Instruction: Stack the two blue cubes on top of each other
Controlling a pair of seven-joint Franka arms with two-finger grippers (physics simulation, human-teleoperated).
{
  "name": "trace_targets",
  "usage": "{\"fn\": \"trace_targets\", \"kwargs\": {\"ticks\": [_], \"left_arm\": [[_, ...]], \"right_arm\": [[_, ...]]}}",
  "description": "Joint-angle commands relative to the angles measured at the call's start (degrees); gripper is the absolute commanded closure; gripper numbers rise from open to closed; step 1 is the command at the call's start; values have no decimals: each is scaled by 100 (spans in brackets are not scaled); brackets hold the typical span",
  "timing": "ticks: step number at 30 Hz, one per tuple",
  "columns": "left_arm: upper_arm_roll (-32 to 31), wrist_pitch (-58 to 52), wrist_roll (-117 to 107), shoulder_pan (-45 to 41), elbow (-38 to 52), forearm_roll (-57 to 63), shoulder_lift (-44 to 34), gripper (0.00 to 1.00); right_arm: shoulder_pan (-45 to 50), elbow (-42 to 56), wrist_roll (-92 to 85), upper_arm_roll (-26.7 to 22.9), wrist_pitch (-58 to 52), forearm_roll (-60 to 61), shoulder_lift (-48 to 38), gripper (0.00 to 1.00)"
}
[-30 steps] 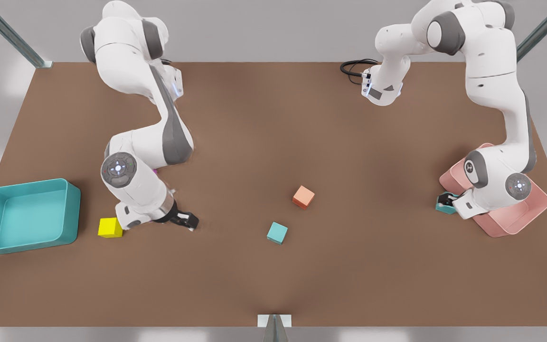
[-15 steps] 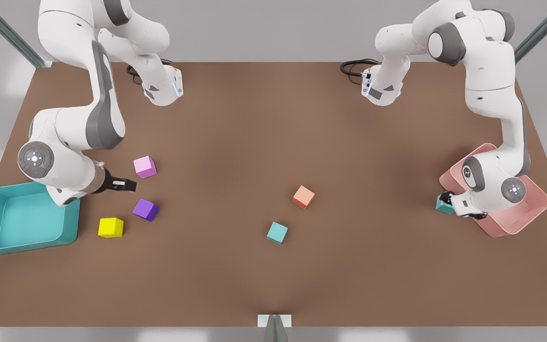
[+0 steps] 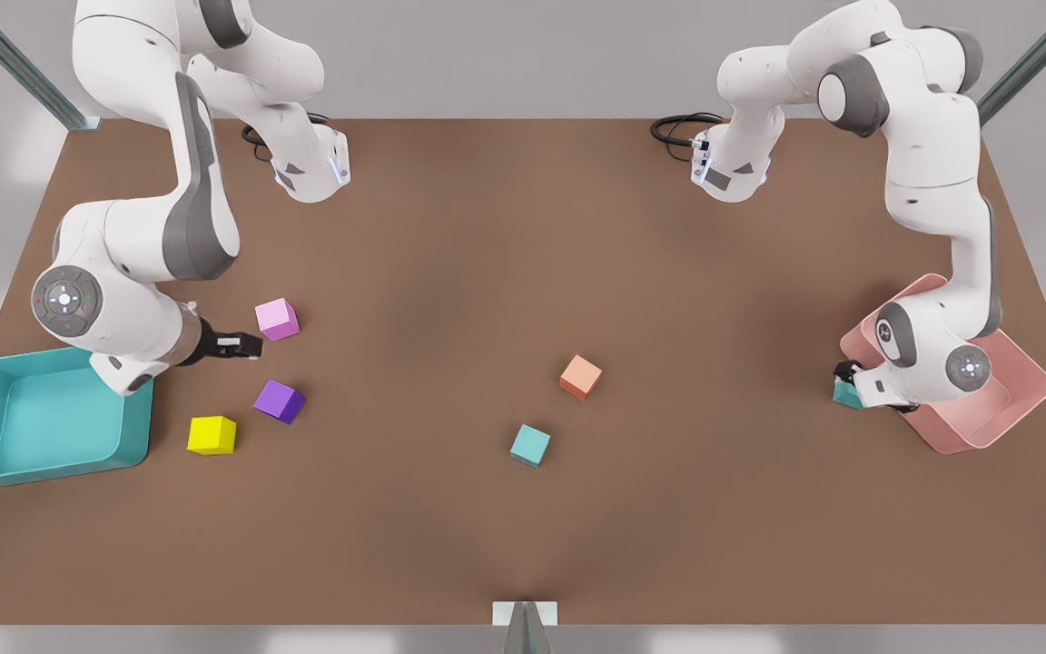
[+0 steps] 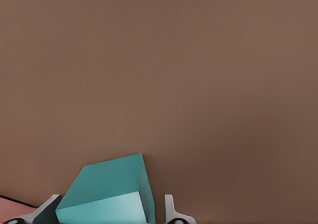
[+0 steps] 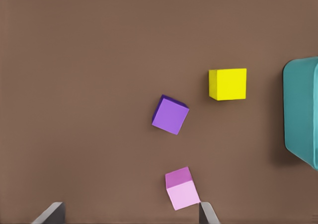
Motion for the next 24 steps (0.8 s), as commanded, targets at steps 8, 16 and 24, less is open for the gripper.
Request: {"fn": "trace_targets", "kwargs": {"ticks": [8, 16, 24], "left_arm": [[62, -9, -691, 9, -114, 2, 105, 0], [115, -26, -682, -9, -158, 11, 105, 47], [98, -325, -2061, -1010, -141, -85, -817, 47]], "right_arm": [[-4, 33, -449, -45, -53, -110, 12, 0], [-153, 394, -431, -124, -27, -268, -155, 0], [-162, 394, -484, -63, -18, -154, -85, 0]]}}
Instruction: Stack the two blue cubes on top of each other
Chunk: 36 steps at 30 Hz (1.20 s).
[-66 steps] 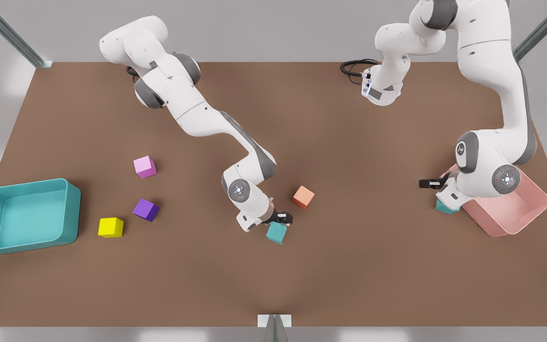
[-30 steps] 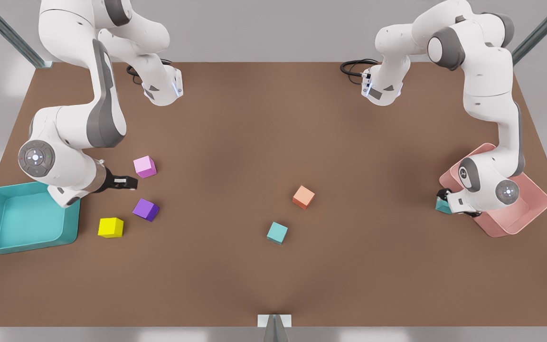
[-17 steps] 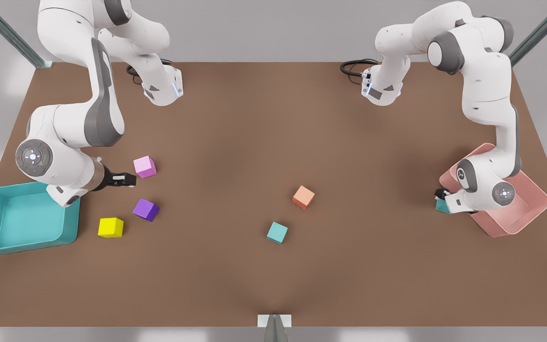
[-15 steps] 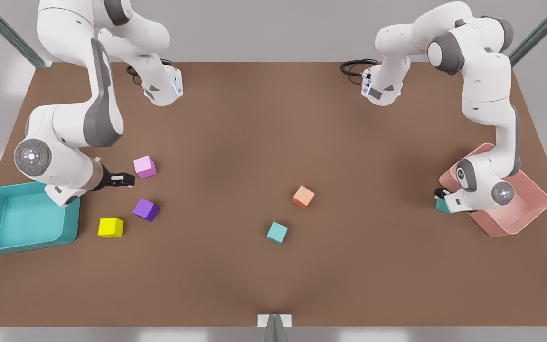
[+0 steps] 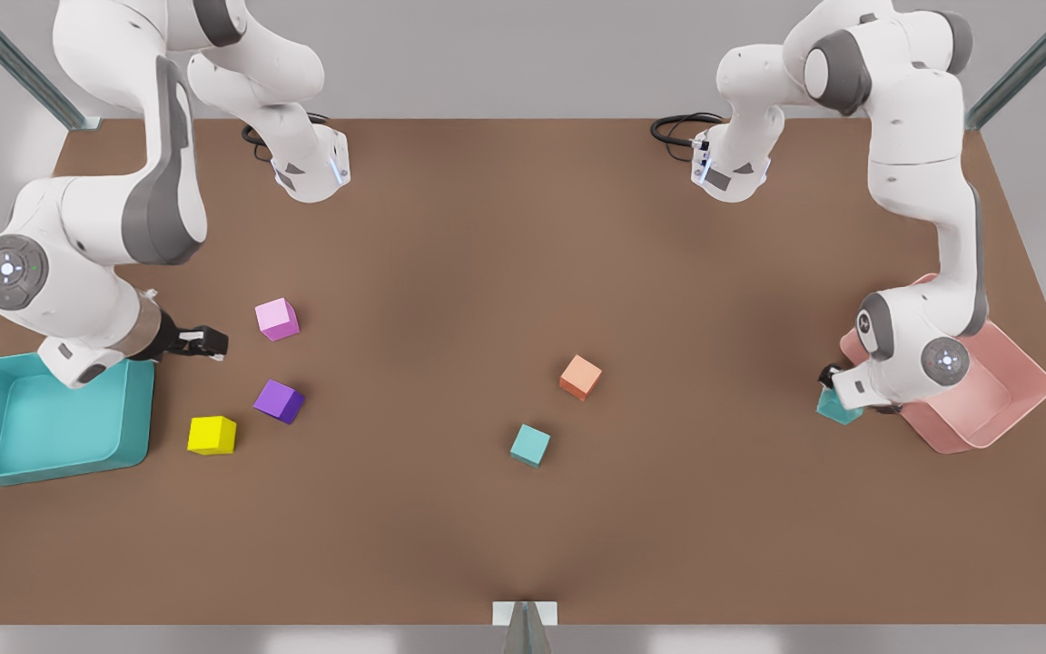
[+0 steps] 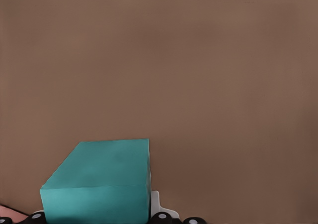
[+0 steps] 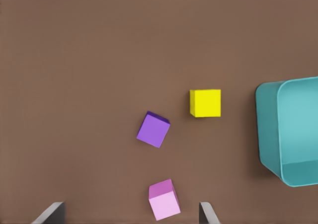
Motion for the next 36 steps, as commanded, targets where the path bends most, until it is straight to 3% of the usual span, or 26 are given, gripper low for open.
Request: {"fn": "trace_targets", "kwargs": {"ticks": [1, 3, 6, 8, 15, 36], "left_arm": [[-2, -261, -2048, -575, 19, -114, -216, 47], [-230, -1007, -4632, -1709, 730, -132, -119, 47], [-1531, -1579, -7261, -1754, 1978, -132, 373, 47], [-1971, -1588, -8053, -1885, 2796, -97, 935, 47], [-1997, -1527, -8607, -2623, 5740, -88, 2913, 46], [-1997, -999, -8774, -2765, 5846, -88, 3405, 46]], "right_arm": [[0, 6, -160, 1, -19, 11, 4, 0], [0, 15, -143, 1, -45, 11, -4, 0], [27, 32, -72, 10, -80, 2, 4, 0], [27, 32, -90, 10, -89, 11, 4, 0], [36, 58, -46, 10, -292, -24, 22, 0], [273, 225, 112, 10, -397, -165, 101, 0]]}}
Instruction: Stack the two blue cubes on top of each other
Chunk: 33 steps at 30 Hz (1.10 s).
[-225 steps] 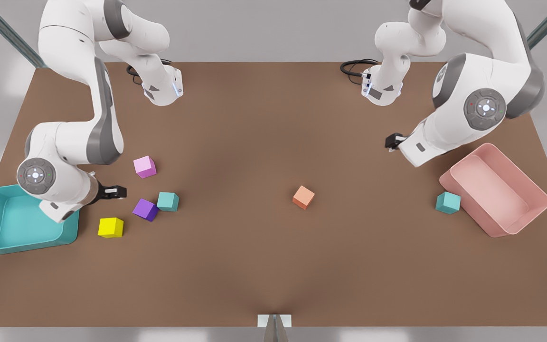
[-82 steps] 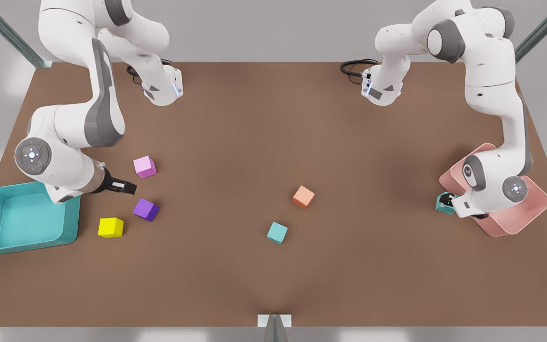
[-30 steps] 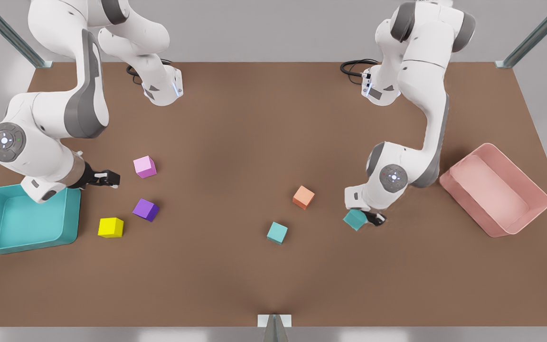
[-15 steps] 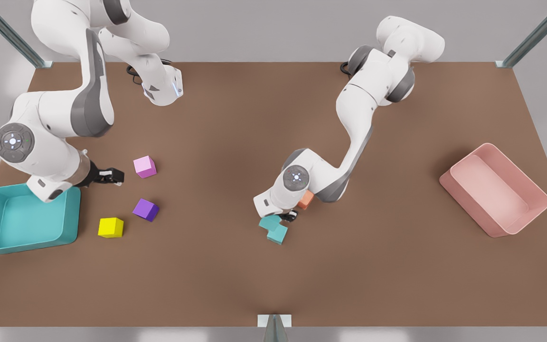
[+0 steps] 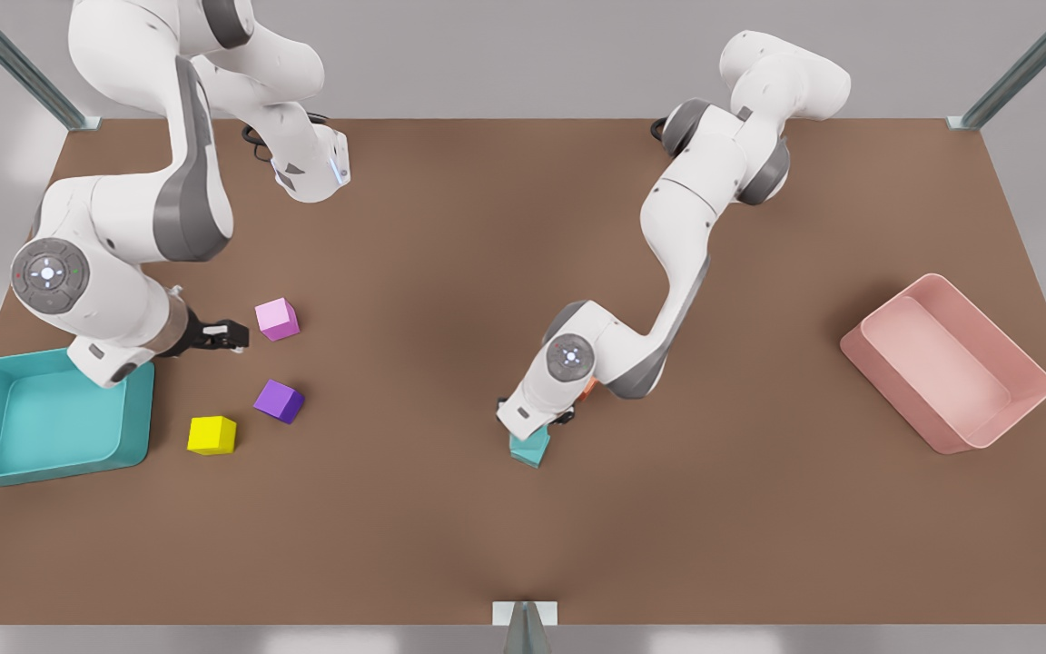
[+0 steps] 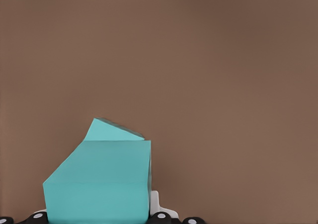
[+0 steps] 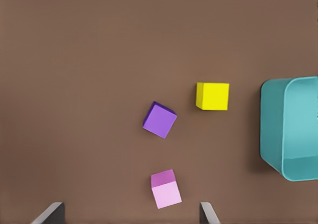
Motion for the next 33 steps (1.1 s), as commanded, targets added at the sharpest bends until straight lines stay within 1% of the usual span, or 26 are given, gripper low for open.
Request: {"fn": "trace_targets", "kwargs": {"ticks": [1, 9, 10, 11, 12, 17, 21, 24, 25, 26, 27, 28, 29, 30, 32, 33], "left_arm": [[-4, 80, -1199, 44, 0, -70, -9, 46], [-13, 97, -1190, 88, -18, -61, 79, 46], [-13, 97, -1190, 97, -18, -61, 79, 39], [-13, 97, -1190, 97, -18, -61, 87, 8], [-13, 97, -1190, 97, -18, -61, 87, 0], [-13, 1, -1146, 106, -18, -53, 52, 0], [-4, -851, -1155, 141, -9, -26, -203, 0], [-31, -1115, -1182, 141, -9, -53, -378, 0], [-31, -1422, -1182, 141, -9, -44, -466, 0], [-31, -2018, -1164, 211, -9, -61, -790, 0], [-57, -3452, -822, 422, -9, -44, -1388, 0], [-75, -4268, -463, 737, -9, -44, -1862, 0], [-66, -4893, -40, 949, -9, 87, -2135, 0], [-83, -5325, -13, 1300, -18, 202, -2566, 0], [-127, -5905, 741, 1695, -62, 159, -3041, 0], [-110, -5277, 2258, 2021, -1802, 149, -4214, 0]], "right_arm": [[29, 7, 160, 7, -40, -3, -11, 0], [55, 7, 160, 7, -155, 58, 7, 0], [64, -1, 178, 7, -146, 76, 15, 0], [55, -1, 248, 7, -146, 76, 15, 0], [2, 16, 231, -11, -128, 93, 15, 0], [46, 7, 196, -2, -128, 76, 51, 0], [46, -45, 213, -2, -137, 5, 42, 0], [-261, 25, 20, -46, -137, 14, 59, 0], [-261, 8, 46, -46, -146, 32, 33, 0], [-270, -1, 37, -46, -155, 58, 24, 0], [-270, 7, 46, -37, -155, 85, 16, 0], [-226, 34, 99, -28, -163, -3, -2, 0], [-261, 60, 108, -37, -155, 32, -2, 0], [-305, -45, 116, -55, -137, 49, -160, 0], [-358, -28, 204, -55, -49, 14, -134, 0], [-410, -10, 161, -64, -49, -3, -81, 0]]}}
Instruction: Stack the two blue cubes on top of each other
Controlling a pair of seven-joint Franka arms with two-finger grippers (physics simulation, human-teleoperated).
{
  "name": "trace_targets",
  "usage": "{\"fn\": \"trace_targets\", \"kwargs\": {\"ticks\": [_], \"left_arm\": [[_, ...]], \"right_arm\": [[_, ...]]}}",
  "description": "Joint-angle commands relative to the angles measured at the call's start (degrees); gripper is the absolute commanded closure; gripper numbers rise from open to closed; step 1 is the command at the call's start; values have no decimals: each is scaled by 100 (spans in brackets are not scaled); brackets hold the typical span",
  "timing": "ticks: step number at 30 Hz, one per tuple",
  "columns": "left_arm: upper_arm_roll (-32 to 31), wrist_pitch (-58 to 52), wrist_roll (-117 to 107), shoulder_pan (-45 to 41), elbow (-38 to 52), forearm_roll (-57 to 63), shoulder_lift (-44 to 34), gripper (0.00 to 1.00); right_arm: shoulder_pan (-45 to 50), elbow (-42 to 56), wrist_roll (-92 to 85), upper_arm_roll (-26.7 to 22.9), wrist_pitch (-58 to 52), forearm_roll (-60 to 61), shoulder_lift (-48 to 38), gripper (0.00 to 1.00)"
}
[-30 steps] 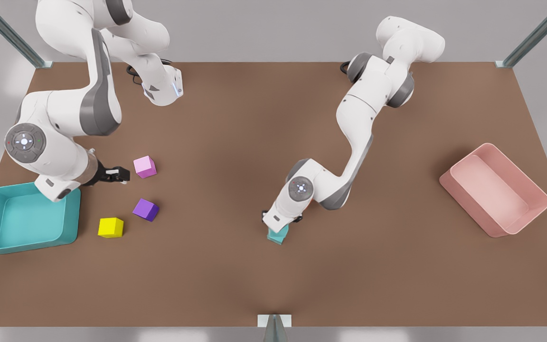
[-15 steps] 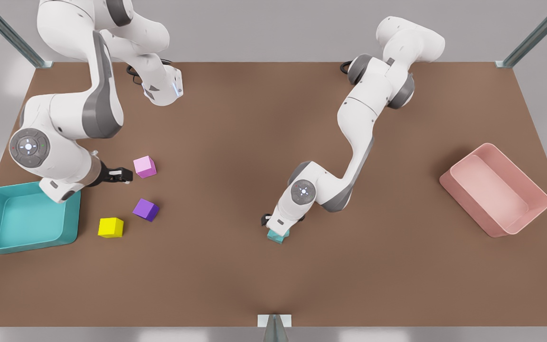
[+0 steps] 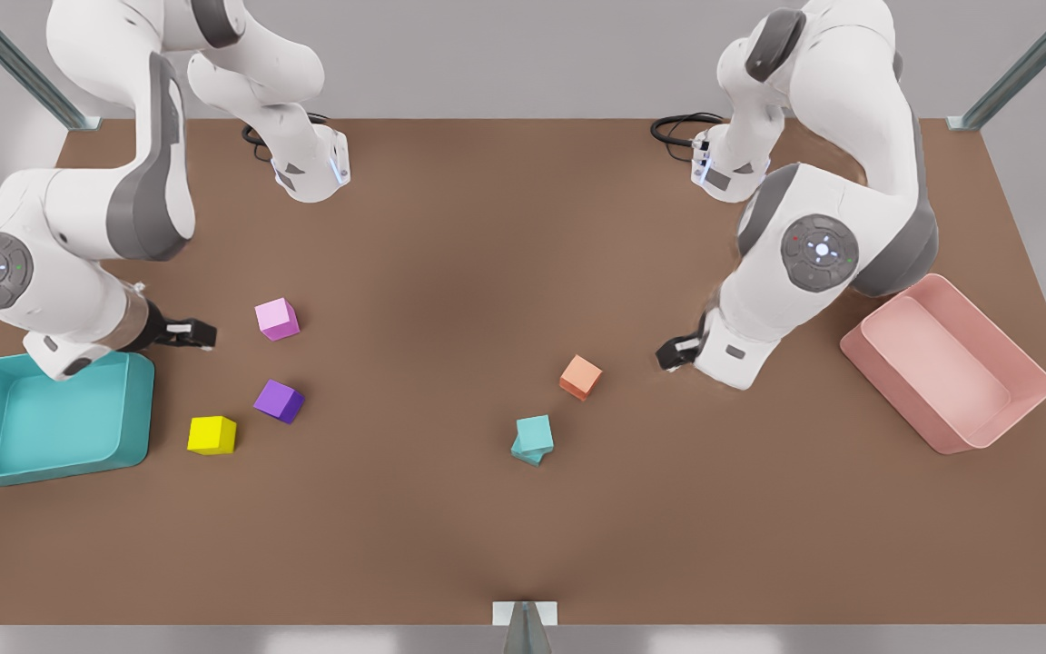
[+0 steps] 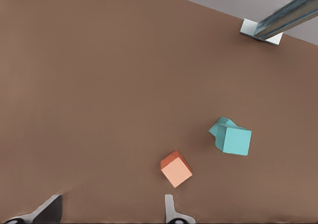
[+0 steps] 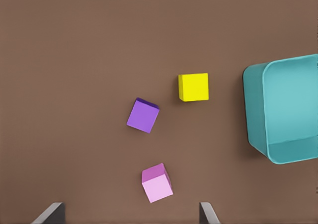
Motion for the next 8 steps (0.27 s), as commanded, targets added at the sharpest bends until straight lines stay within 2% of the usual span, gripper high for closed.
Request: {"fn": "trace_targets", "kwargs": {"ticks": [1, 3, 8], "left_arm": [[-1, -648, 3444, 475, -1495, 37, -1067, 0], [8, -638, 3436, 731, -1478, -200, -1296, 0], [8, -665, 3427, 722, -1451, -192, -1261, 0]], "right_arm": [[-32, 34, 78, -5, 44, -9, 9, 0], [-41, 25, 78, 3, 0, 53, 9, 0], [-23, 25, 78, 12, -150, 17, -53, 0]]}}
